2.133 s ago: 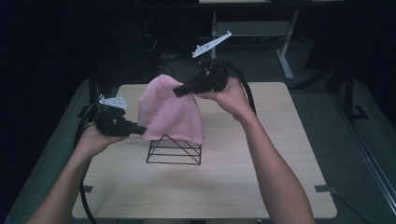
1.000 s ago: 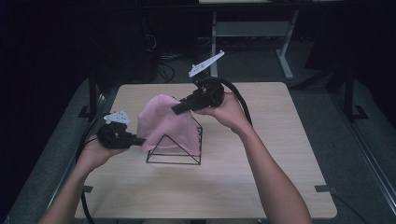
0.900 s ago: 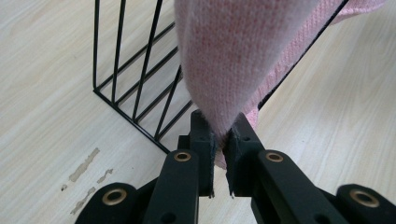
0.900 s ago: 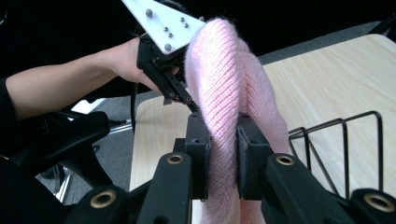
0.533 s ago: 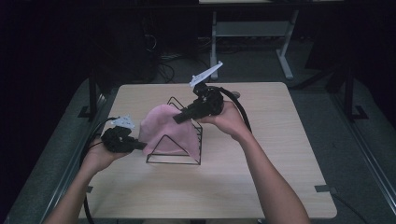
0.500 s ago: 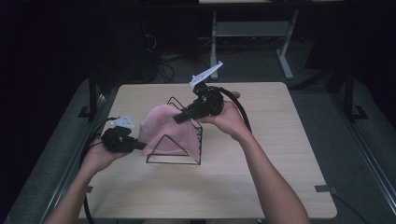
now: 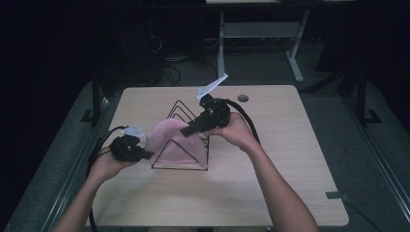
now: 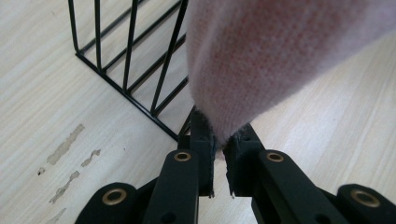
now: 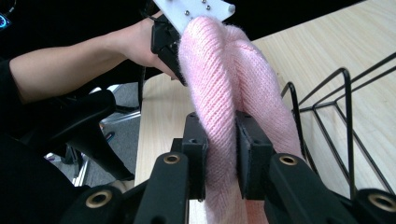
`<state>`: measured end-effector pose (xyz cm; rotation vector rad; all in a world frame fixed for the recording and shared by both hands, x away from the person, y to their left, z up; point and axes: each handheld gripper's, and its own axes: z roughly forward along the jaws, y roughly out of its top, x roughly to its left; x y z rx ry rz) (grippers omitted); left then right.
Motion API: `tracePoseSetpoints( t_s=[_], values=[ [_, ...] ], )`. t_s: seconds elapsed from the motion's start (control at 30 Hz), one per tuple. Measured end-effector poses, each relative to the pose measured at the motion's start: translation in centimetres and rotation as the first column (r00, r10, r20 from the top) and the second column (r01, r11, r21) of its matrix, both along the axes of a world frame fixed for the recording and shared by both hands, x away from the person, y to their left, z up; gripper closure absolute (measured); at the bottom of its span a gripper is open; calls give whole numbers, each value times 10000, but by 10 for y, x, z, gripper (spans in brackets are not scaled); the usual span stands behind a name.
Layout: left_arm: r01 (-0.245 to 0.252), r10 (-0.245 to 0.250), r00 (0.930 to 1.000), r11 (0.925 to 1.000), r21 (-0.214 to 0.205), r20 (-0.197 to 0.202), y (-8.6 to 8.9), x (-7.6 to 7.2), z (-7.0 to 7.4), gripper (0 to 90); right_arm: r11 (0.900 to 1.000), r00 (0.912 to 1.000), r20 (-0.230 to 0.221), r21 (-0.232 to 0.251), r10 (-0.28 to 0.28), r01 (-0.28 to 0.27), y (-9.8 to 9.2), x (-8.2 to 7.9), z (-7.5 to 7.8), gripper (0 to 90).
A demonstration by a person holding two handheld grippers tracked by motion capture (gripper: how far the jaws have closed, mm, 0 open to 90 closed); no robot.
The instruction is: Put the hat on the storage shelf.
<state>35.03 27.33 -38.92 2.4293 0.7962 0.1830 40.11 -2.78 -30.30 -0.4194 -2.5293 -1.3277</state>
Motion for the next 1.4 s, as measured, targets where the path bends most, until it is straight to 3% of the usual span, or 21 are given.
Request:
tracePoseSetpoints(
  t_s=[0.3, 1.4],
  values=[
    [33, -31, 10000, 9999, 170, -77, -2, 1, -2, 830, 10000, 9999, -139, -26, -33, 32, -1, -1, -6, 750],
    [-57, 82, 9984, 9989, 459, -551, 0, 2, -14, 846, 9987, 9990, 417, -484, -128, 148, -8, -16, -17, 686]
  ],
)
